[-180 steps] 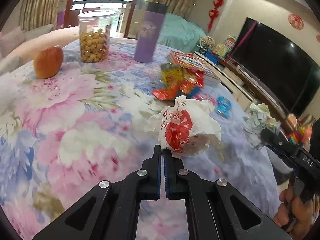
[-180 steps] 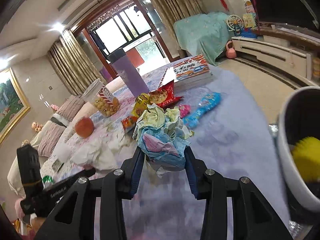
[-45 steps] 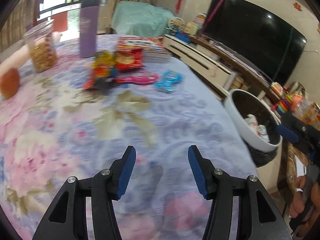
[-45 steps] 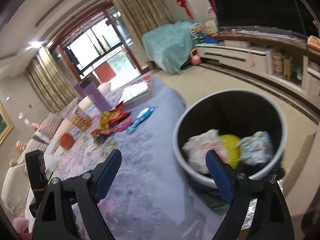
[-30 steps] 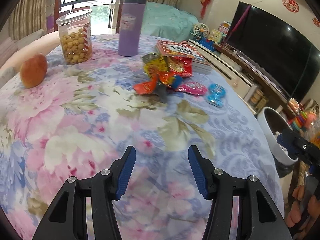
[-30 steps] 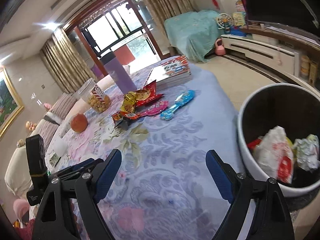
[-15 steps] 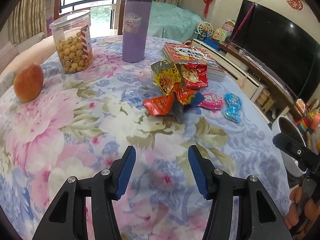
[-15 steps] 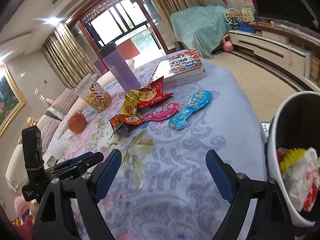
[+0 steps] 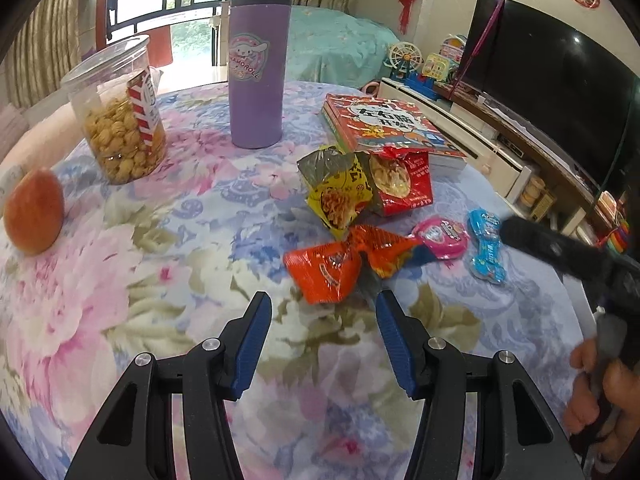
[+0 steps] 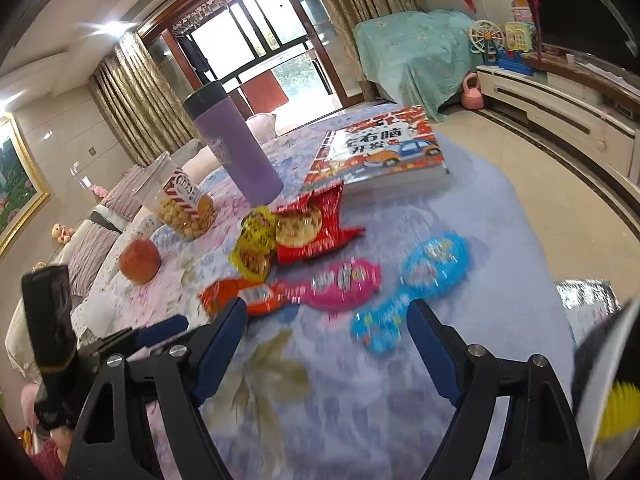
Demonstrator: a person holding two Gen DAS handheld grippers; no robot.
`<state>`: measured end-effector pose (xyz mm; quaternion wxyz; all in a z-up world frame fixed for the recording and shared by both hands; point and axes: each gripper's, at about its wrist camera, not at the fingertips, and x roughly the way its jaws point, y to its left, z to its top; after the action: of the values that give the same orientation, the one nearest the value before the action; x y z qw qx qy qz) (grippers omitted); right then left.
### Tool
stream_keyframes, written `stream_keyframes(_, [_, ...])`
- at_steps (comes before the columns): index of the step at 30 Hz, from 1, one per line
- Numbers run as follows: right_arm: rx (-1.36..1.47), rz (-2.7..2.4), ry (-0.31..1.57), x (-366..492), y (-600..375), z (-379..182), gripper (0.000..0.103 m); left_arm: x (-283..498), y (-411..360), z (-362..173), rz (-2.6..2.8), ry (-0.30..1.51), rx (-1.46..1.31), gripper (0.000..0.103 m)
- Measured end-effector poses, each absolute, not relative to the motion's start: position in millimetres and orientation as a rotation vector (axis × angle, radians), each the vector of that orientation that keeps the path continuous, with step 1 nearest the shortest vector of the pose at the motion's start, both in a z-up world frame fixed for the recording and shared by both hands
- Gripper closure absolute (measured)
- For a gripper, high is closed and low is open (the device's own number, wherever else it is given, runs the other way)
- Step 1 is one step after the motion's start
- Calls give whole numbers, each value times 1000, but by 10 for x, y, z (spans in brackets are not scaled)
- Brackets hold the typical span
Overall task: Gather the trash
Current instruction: 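Grasp the orange snack wrapper with left gripper while right gripper grasps red chip bag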
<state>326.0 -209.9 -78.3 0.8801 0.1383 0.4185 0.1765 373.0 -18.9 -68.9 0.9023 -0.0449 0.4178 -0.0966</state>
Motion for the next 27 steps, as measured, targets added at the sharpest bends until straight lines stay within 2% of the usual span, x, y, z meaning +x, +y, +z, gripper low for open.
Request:
stream_keyframes(9, [294,384,908,3862,-1961,-1014,34,3968,-223,-840,-216,883,-90,51])
stream_keyframes(10, [301,386,919,3927,-1954,-1054,39,3982,-232,-848,-219,886,-92,54])
stream_keyframes(11, [310,392,930,3977,-1948,-1089,47,4001,-239,-864,-225,892,-96,60])
stream_keyframes(12, [317,397,939,4018,-1942,-1115,50,4022,-249,-880,-227,899,-97,67])
stream_keyframes(13, [320,401,945,4054,-1933,-1140,57,4038,-263,-889,-226,904,-93,70])
stream_keyframes(15, [319,406,952,4090,-1904,-1173,70,4052,-288,-892,-229,899,-84,85])
stream_keyframes(17, [338,429,952,4089,-1888,-1192,95,4051,-302,-888,-235,898,-82,90])
stream_keyframes(20, [338,444,928,3989,-1902,-1140,97,4020,-306,-851,-232,879,-76,95])
stream_keyframes(27, [349,447,892,3706,-1986,-970,99,3808,-206,-687,-215,834,-106,97])
